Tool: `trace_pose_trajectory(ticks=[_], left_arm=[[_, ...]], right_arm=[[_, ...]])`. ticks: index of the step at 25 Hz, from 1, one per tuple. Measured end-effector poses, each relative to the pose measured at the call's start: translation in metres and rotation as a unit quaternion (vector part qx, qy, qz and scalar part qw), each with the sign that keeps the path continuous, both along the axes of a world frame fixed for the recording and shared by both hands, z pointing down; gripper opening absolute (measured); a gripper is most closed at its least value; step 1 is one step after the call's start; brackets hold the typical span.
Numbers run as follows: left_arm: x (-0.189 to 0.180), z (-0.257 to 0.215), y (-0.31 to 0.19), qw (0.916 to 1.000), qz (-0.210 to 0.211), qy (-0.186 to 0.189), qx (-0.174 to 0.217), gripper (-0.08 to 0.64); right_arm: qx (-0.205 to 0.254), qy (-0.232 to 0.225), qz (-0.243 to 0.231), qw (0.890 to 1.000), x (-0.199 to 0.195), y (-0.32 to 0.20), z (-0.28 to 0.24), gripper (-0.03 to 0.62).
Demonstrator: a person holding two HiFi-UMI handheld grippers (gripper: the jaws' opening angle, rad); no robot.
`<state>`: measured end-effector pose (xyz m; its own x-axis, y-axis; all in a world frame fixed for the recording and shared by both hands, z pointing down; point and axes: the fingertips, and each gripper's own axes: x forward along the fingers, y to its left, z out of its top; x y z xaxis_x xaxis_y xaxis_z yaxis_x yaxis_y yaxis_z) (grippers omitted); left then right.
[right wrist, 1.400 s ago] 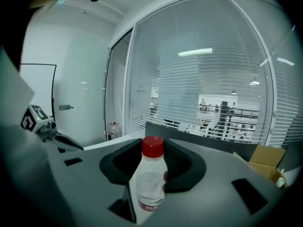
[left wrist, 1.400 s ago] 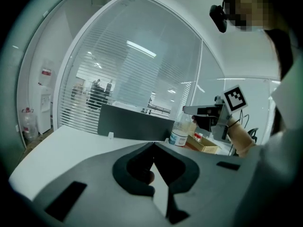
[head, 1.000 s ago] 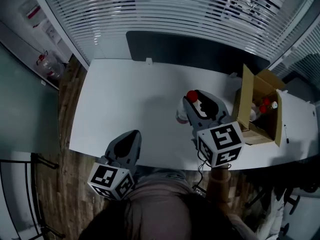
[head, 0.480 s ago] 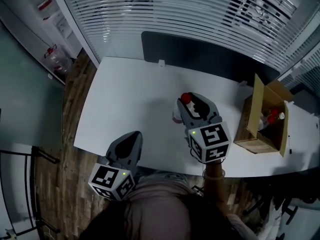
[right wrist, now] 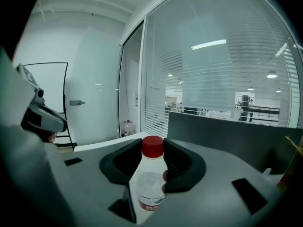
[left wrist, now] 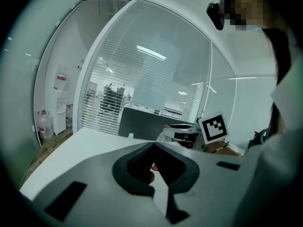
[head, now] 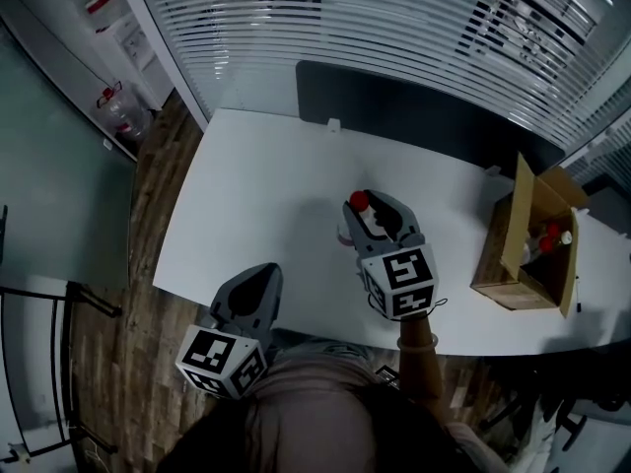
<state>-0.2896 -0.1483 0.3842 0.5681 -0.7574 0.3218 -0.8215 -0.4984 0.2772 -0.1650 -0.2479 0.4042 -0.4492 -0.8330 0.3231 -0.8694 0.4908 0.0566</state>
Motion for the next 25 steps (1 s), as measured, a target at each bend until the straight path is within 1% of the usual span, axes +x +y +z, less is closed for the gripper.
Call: trace_pose_trajectory(ticks=[5,8,12,15,18,23,25], left_arm=[[-0.007,0.009,0.002,1.0000,0.002,0.000,0.002,0.008],[-0.011,0.008,0.002,1.0000,0.001,-0.006,-0.003,0.008],[-0.016,0.012,0.001,1.0000,0.003,-0.005,-0.001,0.008],[-0.016,0.013,0.000,1.0000,0.005,-0.008,0.000,0.008],[-0.014,0.008,-0.002,0.9999,0.004,-0.012,-0.010,0.008],[-0.014,0.009,-0.003,0.9997,0.003,-0.019,-0.016,0.008],[-0.013,0.009,-0.004,0.9997,0.004,-0.020,-0.017,0.008]], right_arm=[[0.004,-0.002,-0.008,1.000,-0.010,-0.003,0.016,0.160],[0.000,0.000,-0.007,1.000,-0.013,-0.004,0.027,0.160],[-0.003,0.002,-0.007,1.000,-0.018,-0.004,0.034,0.160],[-0.006,0.001,-0.009,1.000,-0.020,-0.002,0.039,0.160],[-0.005,0.002,-0.009,1.000,-0.020,-0.001,0.044,0.160],[0.009,-0.007,-0.006,1.000,-0.019,0.000,0.045,0.160],[0.008,-0.008,-0.006,1.000,-0.018,0.001,0.045,0.160]])
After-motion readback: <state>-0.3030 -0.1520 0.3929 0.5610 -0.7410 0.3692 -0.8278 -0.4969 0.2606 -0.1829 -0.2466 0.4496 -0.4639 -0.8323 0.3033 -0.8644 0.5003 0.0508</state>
